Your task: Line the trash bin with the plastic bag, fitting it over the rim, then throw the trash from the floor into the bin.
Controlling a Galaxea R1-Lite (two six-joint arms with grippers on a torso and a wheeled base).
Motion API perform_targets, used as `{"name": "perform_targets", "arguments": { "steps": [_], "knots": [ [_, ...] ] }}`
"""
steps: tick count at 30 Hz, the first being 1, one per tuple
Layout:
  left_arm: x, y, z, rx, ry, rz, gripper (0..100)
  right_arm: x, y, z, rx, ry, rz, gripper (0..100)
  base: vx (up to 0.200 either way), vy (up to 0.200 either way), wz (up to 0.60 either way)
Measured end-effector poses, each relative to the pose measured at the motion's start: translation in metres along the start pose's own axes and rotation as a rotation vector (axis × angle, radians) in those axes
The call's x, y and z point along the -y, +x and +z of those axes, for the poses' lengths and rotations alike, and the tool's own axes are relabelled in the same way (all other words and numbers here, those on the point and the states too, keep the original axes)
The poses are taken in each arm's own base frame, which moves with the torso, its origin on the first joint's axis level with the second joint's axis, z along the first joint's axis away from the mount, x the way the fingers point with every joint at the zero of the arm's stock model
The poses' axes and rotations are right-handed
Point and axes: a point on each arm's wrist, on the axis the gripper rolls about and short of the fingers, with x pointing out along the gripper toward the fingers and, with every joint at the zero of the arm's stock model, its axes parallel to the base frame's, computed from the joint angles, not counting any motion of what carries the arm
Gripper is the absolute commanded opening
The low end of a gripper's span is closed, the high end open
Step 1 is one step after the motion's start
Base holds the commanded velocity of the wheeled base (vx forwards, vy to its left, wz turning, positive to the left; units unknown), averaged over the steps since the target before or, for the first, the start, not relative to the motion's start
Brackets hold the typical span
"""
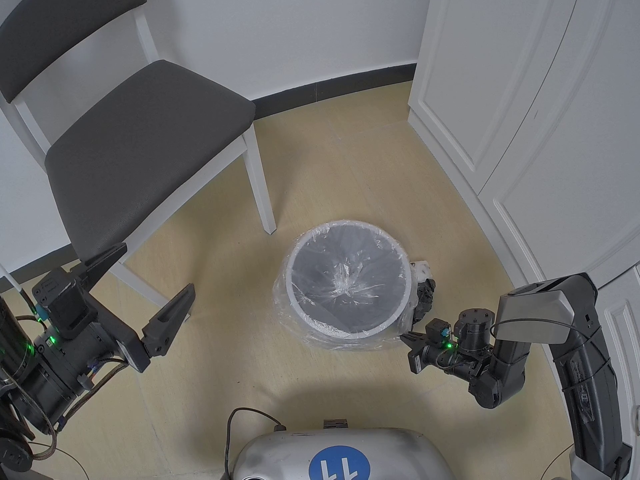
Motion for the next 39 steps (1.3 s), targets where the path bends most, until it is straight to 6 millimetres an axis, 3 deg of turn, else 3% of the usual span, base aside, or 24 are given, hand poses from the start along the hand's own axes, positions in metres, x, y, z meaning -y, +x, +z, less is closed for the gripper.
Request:
{"name": "perform_targets", "arguments": {
  "steps": [1, 8, 18, 31, 39],
  "knots": [
    [0.000, 0.000, 0.000, 0.000, 0.000, 0.001, 100, 0.000, 0.000, 0.000, -0.002, 0.000, 0.000, 100, 0.000, 0.000, 0.00],
    [0.000, 0.000, 0.000, -0.001, 0.000, 0.001, 100, -0.002, -0.006, -0.001, -0.024, -0.001, -0.002, 100, 0.000, 0.000, 0.00],
    [-0.001, -0.001, 0.001, 0.005, -0.001, 0.006, 100, -0.006, -0.042, 0.022, -0.038, -0.107, 0.005, 100, 0.000, 0.000, 0.00],
    [-0.003, -0.001, 0.001, -0.010, 0.040, 0.078, 100, -0.010, -0.115, 0.083, 0.049, -0.238, -0.025, 100, 0.000, 0.000, 0.00],
    [-0.002, -0.002, 0.000, -0.014, 0.050, 0.077, 100, 0.008, -0.128, 0.107, 0.108, -0.228, -0.138, 100, 0.000, 0.000, 0.00]
  ]
}}
